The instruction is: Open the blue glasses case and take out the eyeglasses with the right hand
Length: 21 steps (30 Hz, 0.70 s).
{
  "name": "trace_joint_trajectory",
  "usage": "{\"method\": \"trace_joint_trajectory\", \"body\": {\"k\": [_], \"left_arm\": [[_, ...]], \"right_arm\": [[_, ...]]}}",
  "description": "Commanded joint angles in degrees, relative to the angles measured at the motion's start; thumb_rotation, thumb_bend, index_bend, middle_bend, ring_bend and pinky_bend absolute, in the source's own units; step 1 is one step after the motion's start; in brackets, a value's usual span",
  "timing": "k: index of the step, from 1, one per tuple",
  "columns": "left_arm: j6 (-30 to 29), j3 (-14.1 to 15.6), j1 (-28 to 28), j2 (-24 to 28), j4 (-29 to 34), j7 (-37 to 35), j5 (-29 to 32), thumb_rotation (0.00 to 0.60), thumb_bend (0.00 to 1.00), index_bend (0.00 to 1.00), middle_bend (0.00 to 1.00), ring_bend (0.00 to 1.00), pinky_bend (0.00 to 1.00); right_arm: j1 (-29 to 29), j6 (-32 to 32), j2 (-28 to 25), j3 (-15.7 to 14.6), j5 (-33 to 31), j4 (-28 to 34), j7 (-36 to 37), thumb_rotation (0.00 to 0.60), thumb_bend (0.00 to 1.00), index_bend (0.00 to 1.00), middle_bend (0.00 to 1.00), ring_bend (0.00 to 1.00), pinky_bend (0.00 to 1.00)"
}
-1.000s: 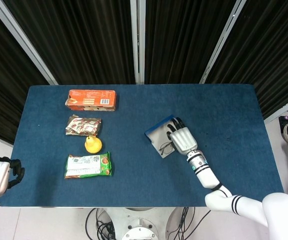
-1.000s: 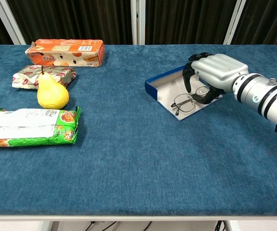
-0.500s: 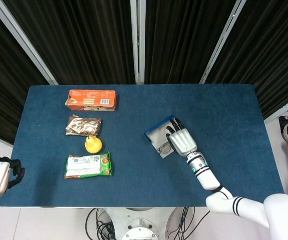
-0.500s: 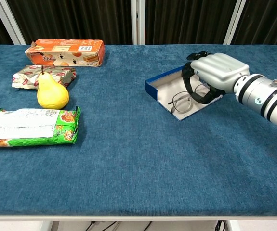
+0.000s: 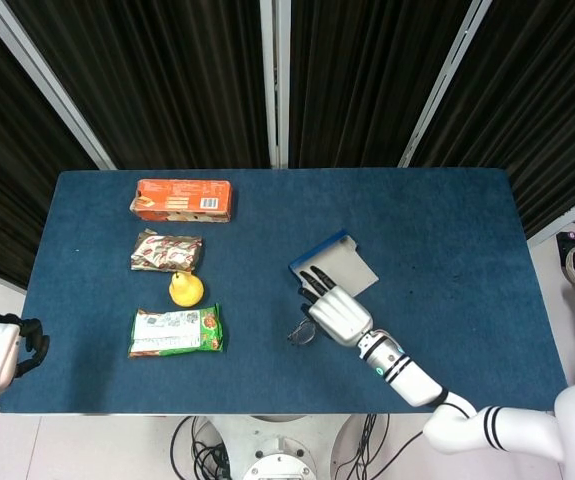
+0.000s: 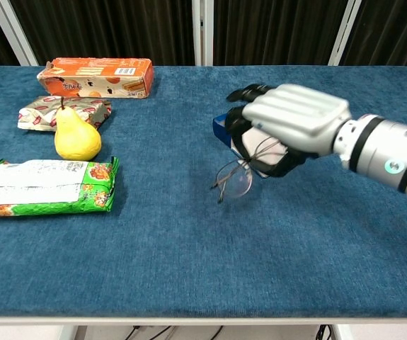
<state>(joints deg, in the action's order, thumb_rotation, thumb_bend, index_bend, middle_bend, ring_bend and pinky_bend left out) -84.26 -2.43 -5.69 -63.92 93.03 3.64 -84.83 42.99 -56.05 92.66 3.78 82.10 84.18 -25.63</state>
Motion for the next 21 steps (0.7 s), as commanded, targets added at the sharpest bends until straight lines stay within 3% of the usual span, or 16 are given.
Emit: {"method": "trace_joint_trajectory", "body": {"k": [1,3,6,7,8,10,14,21], "left_arm": [[-0.03,0.01,0.02,0.01,-0.03,-0.06,-0.02,0.600,0.41,0.70,0.71,0.53,0.46],[-0.03,0.02,0.02,0.02,-0.06,-0.15,-0.03,0.600,0.41,0.70,0.71,0.53,0.46],[0.01,0.02,0.01,0.05,-0.09,-0.29,-0.05,0.600,0.41,0.70,0.71,0.53,0.46],[0.00,0.03,0.02,0.06,-0.11,-0.33,-0.06,0.600,0.41,0.70,0.71,0.53,0.46],[0.02,0.03,0.01,0.06,-0.13,-0.36,-0.07,0.600,0.41,0.70,0.71,0.53,0.46],[0.06,0.03,0.00,0.06,-0.16,-0.39,-0.04,0.600,0.41,0.70,0.71,0.53,0.46],[0.03,0.06,0.02,0.10,-0.17,-0.47,-0.09,0.600,0.41,0.70,0.71,0.53,0.46],[-0.08,0.06,0.04,-0.03,-0.12,0.03,-0.13,0.600,0.41,0.70,0.71,0.53,0.46]], "right_arm": [[2.27,3.35,2.76,0.08,-0.83,-1.22,-3.82,0.600,0.47,0.73,0.25,0.00,0.00],[2.98,4.16,4.40,0.46,-1.83,-2.56,-6.92,0.600,0.43,0.63,0.22,0.00,0.00],[3.13,3.85,5.70,0.91,-3.16,-2.93,-10.66,0.600,0.31,0.29,0.17,0.00,0.00],[3.00,3.57,5.63,0.96,-3.36,-2.56,-11.02,0.600,0.25,0.14,0.15,0.00,0.00],[2.68,3.13,5.13,0.99,-3.66,-1.79,-11.27,0.600,0.21,0.05,0.14,0.00,0.00],[1.81,1.64,3.67,0.98,-3.76,-0.16,-11.66,0.600,0.18,0.00,0.14,0.00,0.00],[-2.48,-5.56,-2.02,0.46,-2.64,4.68,-11.13,0.600,0.18,0.00,0.13,0.00,0.00],[-16.32,-24.40,-16.03,-3.50,0.84,11.68,-5.02,0.600,0.18,0.00,0.11,0.00,0.00]]}}
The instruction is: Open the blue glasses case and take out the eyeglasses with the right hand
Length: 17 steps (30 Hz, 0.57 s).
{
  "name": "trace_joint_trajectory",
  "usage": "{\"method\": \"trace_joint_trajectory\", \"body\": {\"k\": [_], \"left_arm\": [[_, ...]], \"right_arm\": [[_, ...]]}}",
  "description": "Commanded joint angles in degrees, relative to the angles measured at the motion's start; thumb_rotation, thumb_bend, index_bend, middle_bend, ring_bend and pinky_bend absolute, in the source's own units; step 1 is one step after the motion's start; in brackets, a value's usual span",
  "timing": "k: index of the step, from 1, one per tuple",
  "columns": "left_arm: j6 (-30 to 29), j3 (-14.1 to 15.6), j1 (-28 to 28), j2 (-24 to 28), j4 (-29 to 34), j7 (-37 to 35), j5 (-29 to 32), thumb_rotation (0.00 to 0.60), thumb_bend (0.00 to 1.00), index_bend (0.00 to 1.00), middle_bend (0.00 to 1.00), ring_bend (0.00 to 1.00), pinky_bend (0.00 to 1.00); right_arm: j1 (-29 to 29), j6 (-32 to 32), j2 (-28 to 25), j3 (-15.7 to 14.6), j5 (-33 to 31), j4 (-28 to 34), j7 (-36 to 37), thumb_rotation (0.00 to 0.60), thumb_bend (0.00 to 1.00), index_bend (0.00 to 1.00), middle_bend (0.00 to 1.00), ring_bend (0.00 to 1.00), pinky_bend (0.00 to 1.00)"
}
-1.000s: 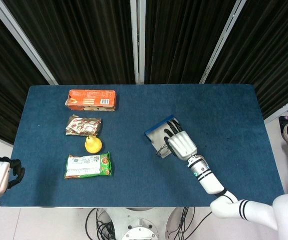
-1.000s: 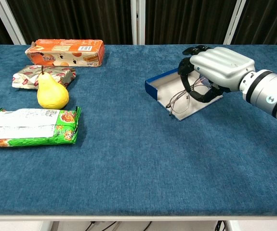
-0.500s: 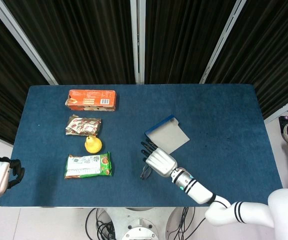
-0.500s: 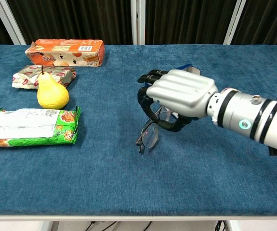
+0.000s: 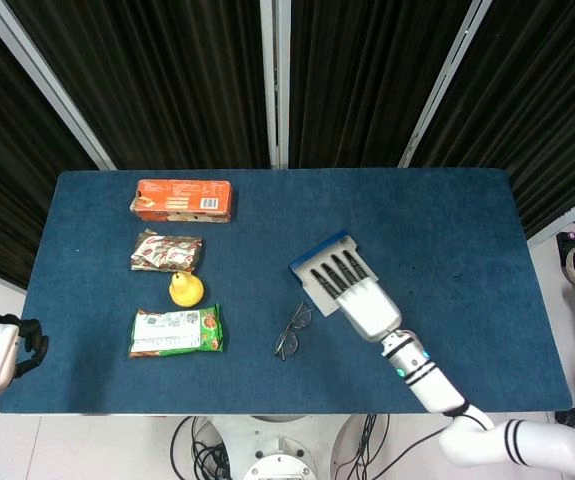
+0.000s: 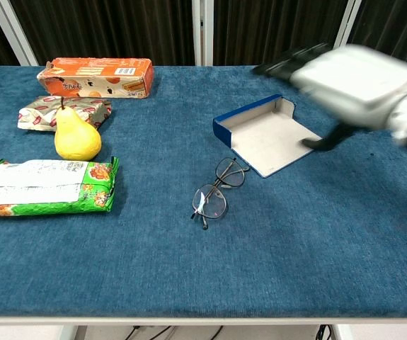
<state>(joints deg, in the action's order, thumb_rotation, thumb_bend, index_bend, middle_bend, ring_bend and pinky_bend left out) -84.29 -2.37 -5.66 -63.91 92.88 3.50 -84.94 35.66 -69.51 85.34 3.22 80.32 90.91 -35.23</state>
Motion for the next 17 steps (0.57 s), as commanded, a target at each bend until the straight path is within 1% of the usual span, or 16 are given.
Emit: {"method": "trace_joint_trajectory", "body": {"k": [1,3,6,9,11,14,17], "left_arm": [[-0.07,0.00,0.02,-0.07,0.05,0.29,-0.01,0.600,0.41,0.70,0.71,0.53,0.46],[-0.13,-0.02,0.04,-0.14,0.12,0.59,0.04,0.600,0.41,0.70,0.71,0.53,0.46],[-0.31,-0.03,0.13,-0.25,0.18,1.13,0.09,0.600,0.41,0.70,0.71,0.53,0.46],[-0.40,-0.07,0.16,-0.35,0.18,1.55,0.18,0.600,0.41,0.70,0.71,0.53,0.46],[-0.46,-0.08,0.19,-0.41,0.17,1.71,0.18,0.600,0.41,0.70,0.71,0.53,0.46],[-0.53,-0.09,0.22,-0.47,0.21,1.97,0.19,0.600,0.41,0.70,0.71,0.53,0.46],[-0.56,-0.14,0.22,-0.55,0.22,2.25,0.27,0.600,0.41,0.70,0.71,0.53,0.46]], "right_arm": [[-10.77,-12.98,-10.21,-3.73,3.31,5.58,6.50,0.600,0.18,0.00,0.10,0.00,0.00],[-14.86,-17.26,-13.30,-5.67,4.59,6.10,10.97,0.600,0.18,0.00,0.10,0.00,0.00],[-20.51,-22.68,-16.45,-8.01,5.30,5.99,15.49,0.600,0.18,0.00,0.10,0.00,0.00],[-25.44,-26.78,-18.25,-10.08,6.05,4.85,19.80,0.600,0.18,0.00,0.09,0.00,0.00],[-27.93,-28.41,-18.84,-11.19,6.51,3.77,22.55,0.600,0.18,0.00,0.09,0.00,0.00],[-31.01,-30.51,-19.07,-11.96,7.33,1.60,26.40,0.600,0.18,0.00,0.08,0.00,0.00],[-32.30,-31.03,-19.22,-11.62,8.51,-0.44,31.36,0.600,0.18,0.00,0.08,0.00,0.00]]}}
